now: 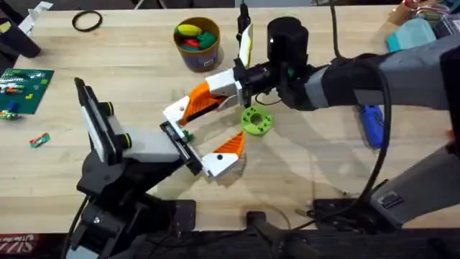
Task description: Pick up the gripper from the table and insert it into the empty holder that is missing its gripper. Then pick up a screw, insert it into the mounting hole, and use the screwdriver to tighten it. Finally, clean up the table by picking up the vegetable and placing it into the bucket.
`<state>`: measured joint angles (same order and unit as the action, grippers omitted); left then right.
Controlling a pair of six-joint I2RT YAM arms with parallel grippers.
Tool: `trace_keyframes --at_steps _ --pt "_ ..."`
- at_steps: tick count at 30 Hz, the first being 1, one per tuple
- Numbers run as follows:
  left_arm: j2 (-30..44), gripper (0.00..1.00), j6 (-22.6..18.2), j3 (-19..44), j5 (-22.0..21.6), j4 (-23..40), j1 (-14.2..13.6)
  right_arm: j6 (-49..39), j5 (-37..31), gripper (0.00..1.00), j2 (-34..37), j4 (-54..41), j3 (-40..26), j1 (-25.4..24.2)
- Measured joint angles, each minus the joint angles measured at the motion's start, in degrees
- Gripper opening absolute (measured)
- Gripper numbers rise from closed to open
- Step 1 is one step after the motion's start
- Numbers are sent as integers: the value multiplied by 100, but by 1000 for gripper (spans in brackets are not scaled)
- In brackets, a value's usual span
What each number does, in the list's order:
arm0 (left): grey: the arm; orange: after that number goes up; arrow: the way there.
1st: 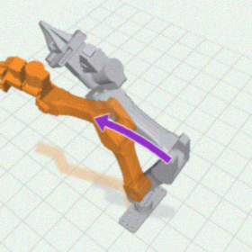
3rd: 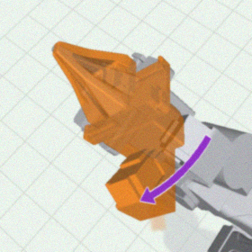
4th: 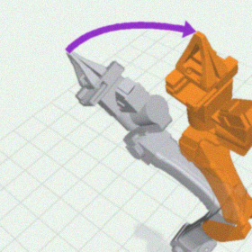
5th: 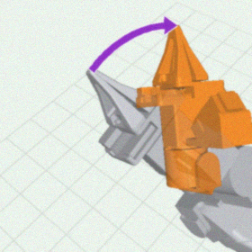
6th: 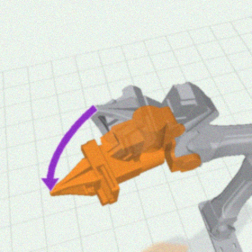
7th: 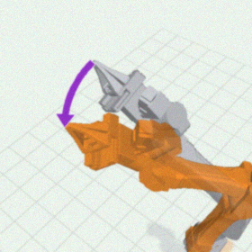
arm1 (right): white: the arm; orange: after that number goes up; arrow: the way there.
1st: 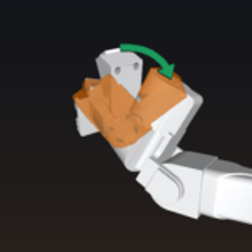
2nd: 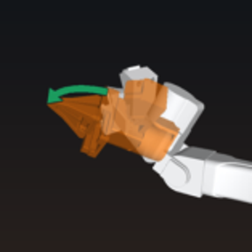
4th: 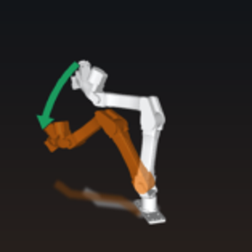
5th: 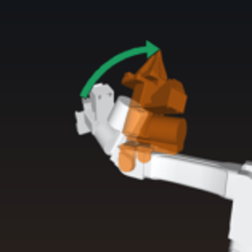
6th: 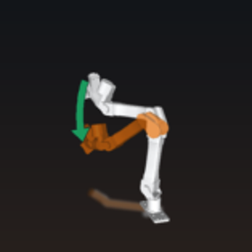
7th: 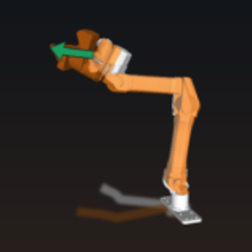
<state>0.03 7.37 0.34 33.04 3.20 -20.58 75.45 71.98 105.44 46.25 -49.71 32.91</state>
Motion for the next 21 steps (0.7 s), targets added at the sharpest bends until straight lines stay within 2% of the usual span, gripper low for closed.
trace_keyframes --at_steps 19,20,21 --pt "0 987 1 2 -116 2 0 -1 -58 17 5 3 -14 34" --pt "0 987 0 2 -116 2 0 2 -54 65 5 8 -14 34" --pt "0 987 -9 2 -121 2 0 20 -24 213 7 213 -14 52"
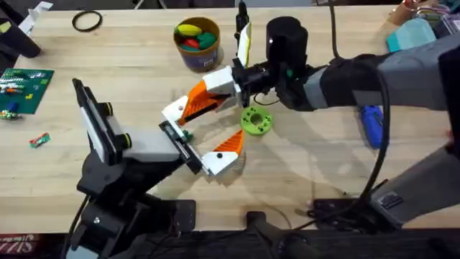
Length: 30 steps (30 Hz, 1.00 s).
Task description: Pick up the gripper from the table and insert it into the empty holder that is missing its gripper. Then pick up a screw, insert it into the mounting hole, and use the screwdriver to tighten it. Finally, clean up the table by picking up the vegetable and placing it into the bucket.
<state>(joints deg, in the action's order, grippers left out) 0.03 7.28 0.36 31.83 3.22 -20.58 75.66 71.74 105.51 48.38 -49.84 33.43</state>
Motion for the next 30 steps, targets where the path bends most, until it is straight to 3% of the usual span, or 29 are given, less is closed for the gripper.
trace_keyframes --at_steps 2,3,10,26,30 --pt "0 987 -36 0 -5 0 0 14 27 279 6 206 0 0" --pt "0 987 -36 0 -6 1 0 73 90 496 8 454 -1 2" --pt "7 987 62 2 -3 15 0 147 224 969 3 605 -66 12" --pt "7 987 79 2 9 18 0 34 276 989 -15 467 -93 -1" --pt "0 987 50 2 369 3 -64 -76 213 989 -4 161 -105 -77"
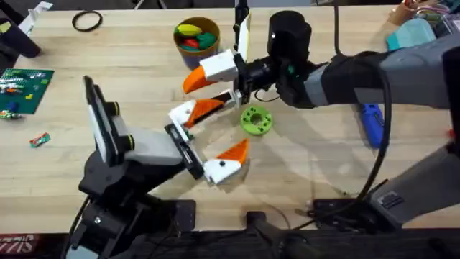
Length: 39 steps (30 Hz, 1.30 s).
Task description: Pick up the gripper from the table and insert it into the empty holder that is missing its gripper. Then pick up a screw, insert it into the mounting hole, and use the screwdriver to tighten it. Finally, clean up the table by picking up the vegetable and placing it into the bucket.
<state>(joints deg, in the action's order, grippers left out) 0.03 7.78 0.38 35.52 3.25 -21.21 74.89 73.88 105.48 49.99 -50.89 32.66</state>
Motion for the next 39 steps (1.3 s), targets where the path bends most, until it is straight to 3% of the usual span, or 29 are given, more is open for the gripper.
trace_keyframes --at_steps 6,14,25,39 --pt "0 987 -8 0 386 15 -65 -117 -31 989 2 -89 0 -154" --pt "0 988 -12 0 500 19 -65 -164 169 989 2 -108 0 -215" --pt "0 986 -23 0 530 21 -65 -269 1113 989 2 -330 -2 -682" --pt "0 986 -25 0 541 21 -65 -286 782 989 -89 -502 0 -799"
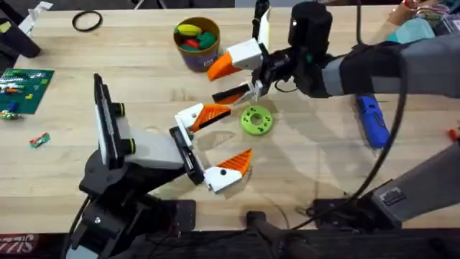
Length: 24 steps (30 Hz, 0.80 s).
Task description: Pick up the gripper from the table and insert it into the empty holder that is missing its gripper. Then pick up a screw, insert it into the mounting hole, and use the screwdriver to tighten it. Finally, clean up the table by picking up the vegetable and placing it into the bucket.
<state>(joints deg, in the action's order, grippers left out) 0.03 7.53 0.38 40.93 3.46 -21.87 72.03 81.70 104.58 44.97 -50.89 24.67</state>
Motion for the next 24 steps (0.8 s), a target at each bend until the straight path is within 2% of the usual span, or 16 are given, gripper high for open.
trace_keyframes --at_steps 9,15,24 --pt "0 986 0 0 0 0 0 12 -47 989 -904 -547 -2 0" --pt "2 987 0 0 0 0 0 -2 -103 989 -1289 -1326 -4 0" --pt "0 986 0 0 0 0 0 -660 -1024 989 -1760 -2424 -11 2"
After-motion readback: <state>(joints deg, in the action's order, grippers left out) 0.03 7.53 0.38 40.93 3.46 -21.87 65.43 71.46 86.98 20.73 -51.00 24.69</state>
